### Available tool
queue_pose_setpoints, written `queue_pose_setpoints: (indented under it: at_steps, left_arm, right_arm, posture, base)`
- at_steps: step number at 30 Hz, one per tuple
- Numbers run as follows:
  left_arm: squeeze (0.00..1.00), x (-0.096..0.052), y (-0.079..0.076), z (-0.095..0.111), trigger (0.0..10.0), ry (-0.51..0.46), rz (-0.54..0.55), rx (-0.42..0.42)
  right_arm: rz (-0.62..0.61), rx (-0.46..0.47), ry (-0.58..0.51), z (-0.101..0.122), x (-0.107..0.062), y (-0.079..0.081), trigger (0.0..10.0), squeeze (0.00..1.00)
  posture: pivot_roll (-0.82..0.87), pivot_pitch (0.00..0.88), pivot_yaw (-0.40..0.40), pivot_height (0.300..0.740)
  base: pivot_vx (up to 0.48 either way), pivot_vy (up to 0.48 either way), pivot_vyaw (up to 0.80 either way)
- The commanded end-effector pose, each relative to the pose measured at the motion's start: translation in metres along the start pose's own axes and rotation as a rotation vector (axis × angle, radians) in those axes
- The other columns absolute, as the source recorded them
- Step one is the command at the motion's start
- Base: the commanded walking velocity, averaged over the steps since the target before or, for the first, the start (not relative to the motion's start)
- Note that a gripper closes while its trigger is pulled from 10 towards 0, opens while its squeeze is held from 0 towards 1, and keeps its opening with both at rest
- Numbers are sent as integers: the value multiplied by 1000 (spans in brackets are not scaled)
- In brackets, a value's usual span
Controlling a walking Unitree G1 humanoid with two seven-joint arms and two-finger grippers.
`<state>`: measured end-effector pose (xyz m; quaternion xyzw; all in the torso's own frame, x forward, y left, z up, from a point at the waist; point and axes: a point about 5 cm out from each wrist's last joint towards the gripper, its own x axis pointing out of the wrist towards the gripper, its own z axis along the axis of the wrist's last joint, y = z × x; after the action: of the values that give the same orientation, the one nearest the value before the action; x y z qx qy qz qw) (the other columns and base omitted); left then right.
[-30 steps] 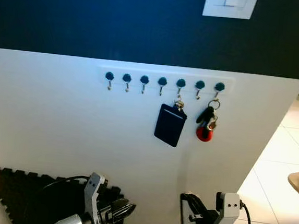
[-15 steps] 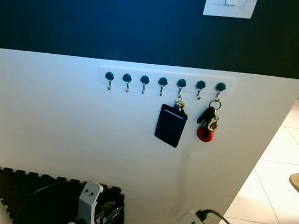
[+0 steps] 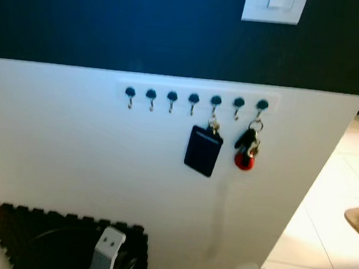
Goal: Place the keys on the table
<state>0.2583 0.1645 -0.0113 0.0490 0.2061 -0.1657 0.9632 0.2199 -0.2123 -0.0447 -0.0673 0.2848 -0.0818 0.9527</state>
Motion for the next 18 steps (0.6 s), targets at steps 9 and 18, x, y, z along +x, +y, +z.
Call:
queue_pose_setpoints:
  at_steps: [9,18]
  left_arm:
    - [0,-28,22,-54,10000,248,225,-90]
    - [0,-31,20,-63,10000,263,231,-135]
  right_arm:
    - [-41,65,185,-43,-16,-1,10000,0]
    - [-87,124,242,-56,-21,-10,10000,0]
  posture:
    - [10,40,23,740]
    - [4,35,26,740]
  base:
    - [0,0,0]
    - [0,0,0]
